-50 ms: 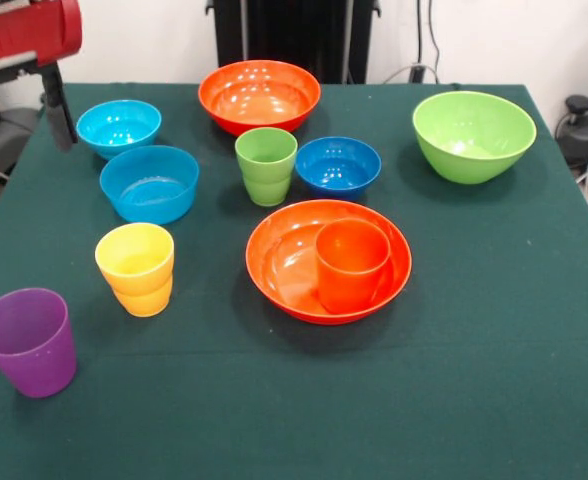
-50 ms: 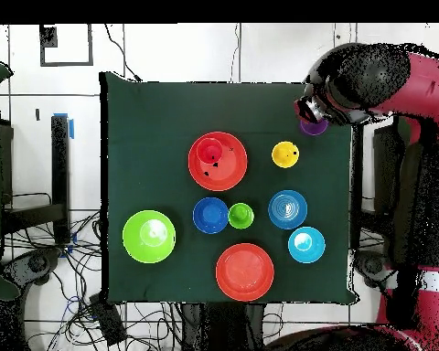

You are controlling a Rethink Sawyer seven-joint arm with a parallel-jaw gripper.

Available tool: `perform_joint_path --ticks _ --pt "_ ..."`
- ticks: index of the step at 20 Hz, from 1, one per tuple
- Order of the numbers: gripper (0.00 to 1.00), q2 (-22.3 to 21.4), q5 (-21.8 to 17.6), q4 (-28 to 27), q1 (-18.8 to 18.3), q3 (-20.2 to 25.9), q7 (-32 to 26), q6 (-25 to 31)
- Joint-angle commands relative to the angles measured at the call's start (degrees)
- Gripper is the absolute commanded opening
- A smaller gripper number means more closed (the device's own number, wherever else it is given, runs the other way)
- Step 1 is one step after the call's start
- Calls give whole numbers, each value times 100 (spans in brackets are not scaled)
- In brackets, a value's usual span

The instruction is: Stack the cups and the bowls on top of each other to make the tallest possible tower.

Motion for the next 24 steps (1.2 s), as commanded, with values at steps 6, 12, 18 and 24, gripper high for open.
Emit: perform_joint_path --ticks 6,12,18,24 --pt "100 -336 221 1208 168 -453 856 -356" --pt "100 -456 388 1533 249 -577 1110 -445" --pt "100 -538 599 1915 310 -670 1238 -595" --pt "100 -619 691 2184 434 -809 1452 -864"
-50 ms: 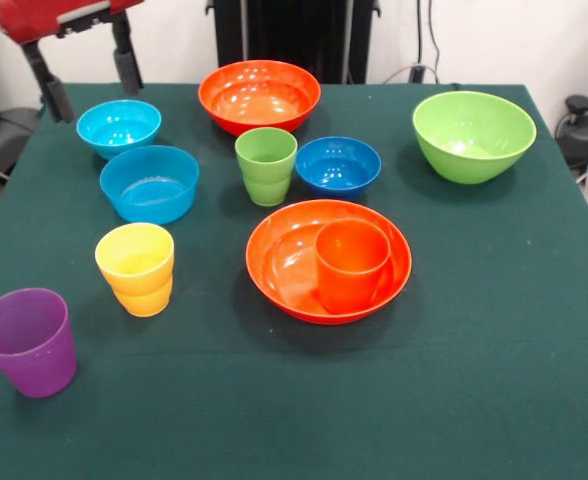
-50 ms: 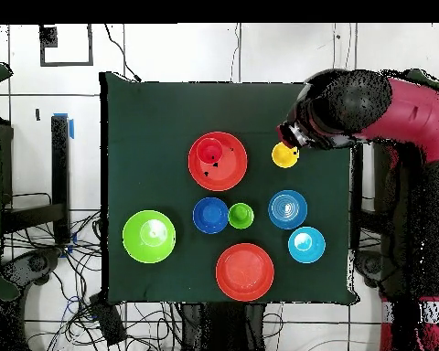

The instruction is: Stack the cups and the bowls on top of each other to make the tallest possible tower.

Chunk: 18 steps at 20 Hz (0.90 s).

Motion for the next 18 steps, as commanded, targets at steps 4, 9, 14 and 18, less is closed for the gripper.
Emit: perform_joint_path --ticks 4,9,14,18 --pt "100 19 65 975 339 -315 1287 -764" --pt "100 289 45 870 328 -283 1142 -1004" --pt "100 550 -60 609 369 -280 1010 -1124" --pt "100 740 -127 382 373 -276 838 -1161"
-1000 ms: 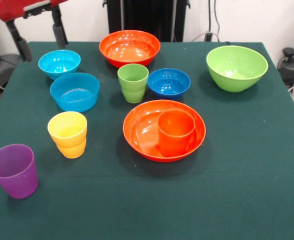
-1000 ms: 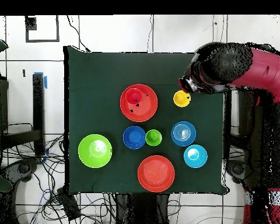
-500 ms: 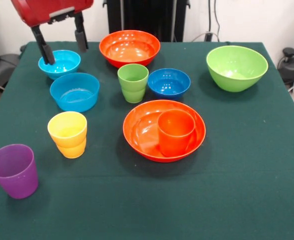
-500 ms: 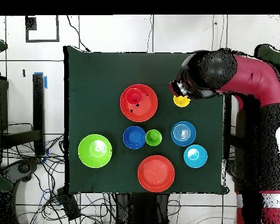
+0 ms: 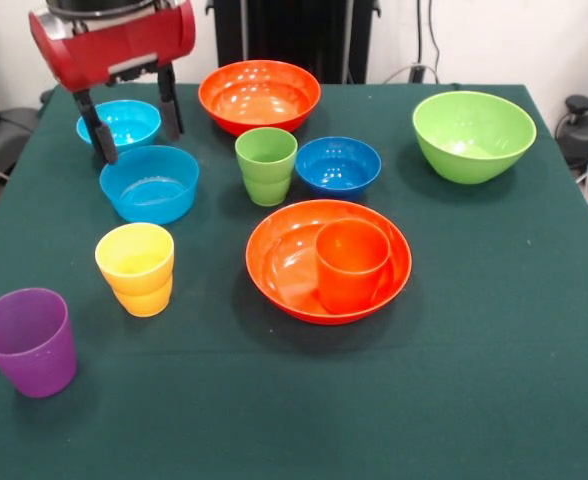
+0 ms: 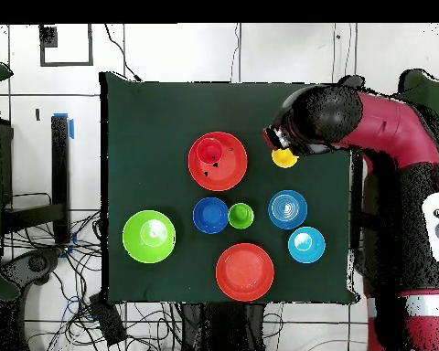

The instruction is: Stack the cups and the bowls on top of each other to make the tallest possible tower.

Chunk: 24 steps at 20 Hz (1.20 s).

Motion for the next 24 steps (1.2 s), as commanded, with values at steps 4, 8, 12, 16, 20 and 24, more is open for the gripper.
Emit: perform_joint_path --ticks 4,8,12,16,20,24 --pt "100 752 -255 -114 213 -68 363 -352" --pt "100 773 -283 -111 224 -67 367 -462" --pt "100 848 -301 -157 225 -54 335 -525" --pt "100 944 -326 -338 238 -10 171 -467" --pt "100 997 -342 -487 183 166 -153 -643" --pt "100 1110 -350 -726 217 196 -300 -537"
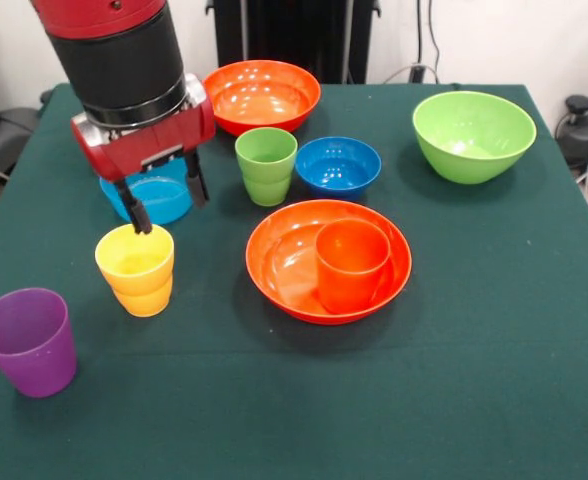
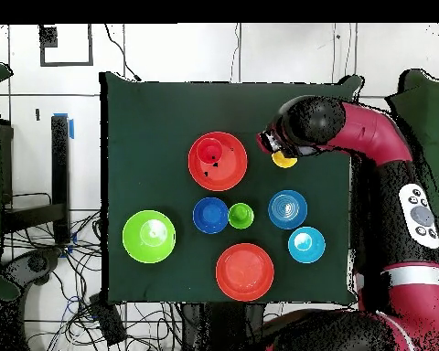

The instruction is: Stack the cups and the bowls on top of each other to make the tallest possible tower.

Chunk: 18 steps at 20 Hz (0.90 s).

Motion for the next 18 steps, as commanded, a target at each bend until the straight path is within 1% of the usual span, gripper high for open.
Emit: perform_joint_path --ticks 1,6,9,18 --pt "100 303 -348 -540 225 205 -339 -204" --pt "100 432 -360 -763 253 187 -426 -75" --pt "100 455 -352 -730 239 168 -412 -94" --pt "100 212 -375 -115 189 59 -146 -564"
